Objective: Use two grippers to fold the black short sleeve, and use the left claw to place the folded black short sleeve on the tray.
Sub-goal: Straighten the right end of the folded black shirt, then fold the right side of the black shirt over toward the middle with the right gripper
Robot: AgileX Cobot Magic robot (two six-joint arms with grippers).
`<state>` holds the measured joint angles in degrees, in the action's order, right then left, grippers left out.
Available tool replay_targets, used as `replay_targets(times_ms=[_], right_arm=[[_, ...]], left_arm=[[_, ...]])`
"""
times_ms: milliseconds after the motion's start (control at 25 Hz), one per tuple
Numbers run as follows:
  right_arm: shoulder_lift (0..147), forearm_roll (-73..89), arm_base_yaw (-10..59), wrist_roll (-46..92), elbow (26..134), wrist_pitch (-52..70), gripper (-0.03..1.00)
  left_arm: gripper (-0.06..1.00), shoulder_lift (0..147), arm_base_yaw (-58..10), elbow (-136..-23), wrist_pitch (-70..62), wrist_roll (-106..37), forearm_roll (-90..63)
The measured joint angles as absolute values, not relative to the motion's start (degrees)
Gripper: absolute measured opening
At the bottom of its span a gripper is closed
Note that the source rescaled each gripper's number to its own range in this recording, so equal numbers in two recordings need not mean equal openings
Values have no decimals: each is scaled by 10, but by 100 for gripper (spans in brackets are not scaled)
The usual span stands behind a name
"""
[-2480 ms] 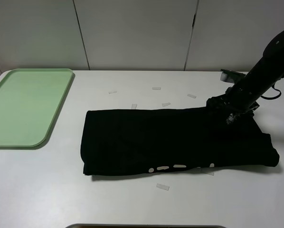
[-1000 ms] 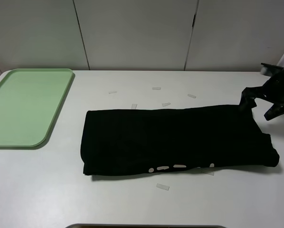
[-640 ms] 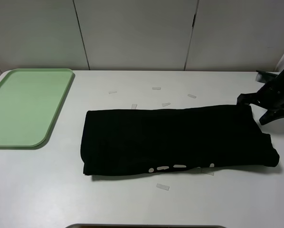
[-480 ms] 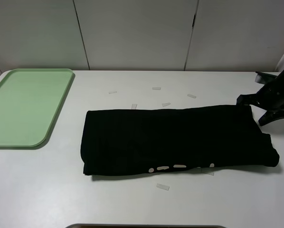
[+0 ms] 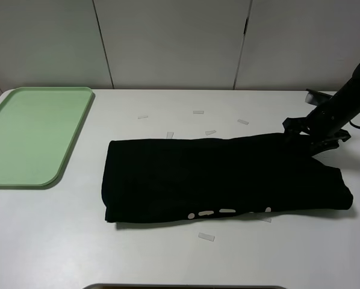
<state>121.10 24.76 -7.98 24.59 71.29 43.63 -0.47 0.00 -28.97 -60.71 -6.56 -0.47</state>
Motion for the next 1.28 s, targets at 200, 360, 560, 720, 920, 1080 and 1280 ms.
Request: replay_targets(times_ms=[200,360,560,720,920,1080,1280], right_arm=[[1215,244,-72,245,709,428,42],[1207,193,-67,211,706,407,22],[1164,84,-66,164,704,387,9],[1130,27,-62,127,703,384,9],[1103,9,-26,88,703,384,9],[1089,20,20,30,703,406,9],[1089,53,61,-26,703,437,9]], left_arm=[[98,-5,0,-290,-607,-66,-5],[98,-5,0,-290,-607,-66,-5],[98,-5,0,-290,-607,-66,-5],[98,-5,0,-290,-607,-66,-5],[98,-5,0,-290,-607,-66,-5],[98,-5,0,-290,-607,-66,-5],[98,-5,0,-290,-608,-66,-5]])
